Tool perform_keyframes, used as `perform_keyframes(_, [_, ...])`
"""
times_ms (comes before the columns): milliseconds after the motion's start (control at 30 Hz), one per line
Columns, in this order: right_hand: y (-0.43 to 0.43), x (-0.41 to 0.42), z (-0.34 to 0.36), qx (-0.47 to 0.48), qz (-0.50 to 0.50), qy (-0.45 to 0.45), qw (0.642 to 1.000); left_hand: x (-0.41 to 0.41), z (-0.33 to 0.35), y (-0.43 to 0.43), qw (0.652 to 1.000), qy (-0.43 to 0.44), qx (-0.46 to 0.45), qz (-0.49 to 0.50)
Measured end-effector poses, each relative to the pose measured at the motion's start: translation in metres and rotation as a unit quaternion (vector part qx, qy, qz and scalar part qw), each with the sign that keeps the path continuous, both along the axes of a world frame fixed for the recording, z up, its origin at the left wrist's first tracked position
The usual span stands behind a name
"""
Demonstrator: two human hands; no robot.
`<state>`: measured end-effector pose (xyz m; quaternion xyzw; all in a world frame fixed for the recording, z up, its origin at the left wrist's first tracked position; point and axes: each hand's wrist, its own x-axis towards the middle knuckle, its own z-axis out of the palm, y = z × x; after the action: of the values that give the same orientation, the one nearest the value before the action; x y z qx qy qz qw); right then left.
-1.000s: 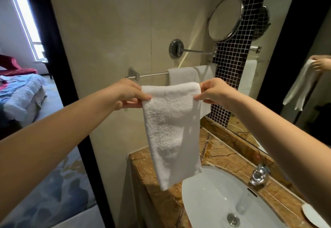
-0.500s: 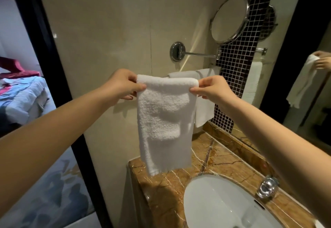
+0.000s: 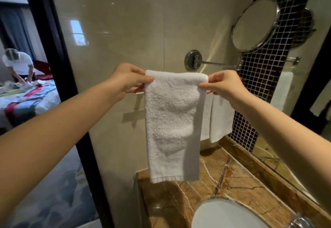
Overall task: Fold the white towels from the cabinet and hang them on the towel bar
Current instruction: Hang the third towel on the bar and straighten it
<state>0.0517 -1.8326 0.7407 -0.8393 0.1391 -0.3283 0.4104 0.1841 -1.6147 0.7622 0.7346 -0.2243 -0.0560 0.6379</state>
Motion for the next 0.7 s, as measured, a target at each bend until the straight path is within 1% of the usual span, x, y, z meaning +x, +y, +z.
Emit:
perform_keyframes(167, [-0.01, 0.024, 0.005, 0.005, 0.003, -0.006, 1.0, 0.024, 0.006, -0.003, 0.999, -0.04, -0.004, -0.009])
perform_keyframes(300, [-0.02, 0.045, 0.018, 0.003, 0.002, -0.03, 1.0, 0.043, 0.02, -0.009, 0.997, -0.062, -0.036, -0.027])
perform_keyframes(433, [-0.03, 0.069, 0.047, 0.01, -0.002, -0.041, 0.999, 0.066, 0.042, -0.016, 0.992, -0.105, -0.048, -0.044])
perform_keyframes(567, [-0.04, 0.091, 0.082, 0.024, 0.005, -0.07, 0.997, 0.089, 0.073, -0.027, 0.987, -0.147, -0.054, -0.042])
perform_keyframes(700, [-0.053, 0.113, 0.114, 0.038, 0.003, -0.056, 0.998, 0.103, 0.1, -0.041, 0.979, -0.184, -0.079, -0.04])
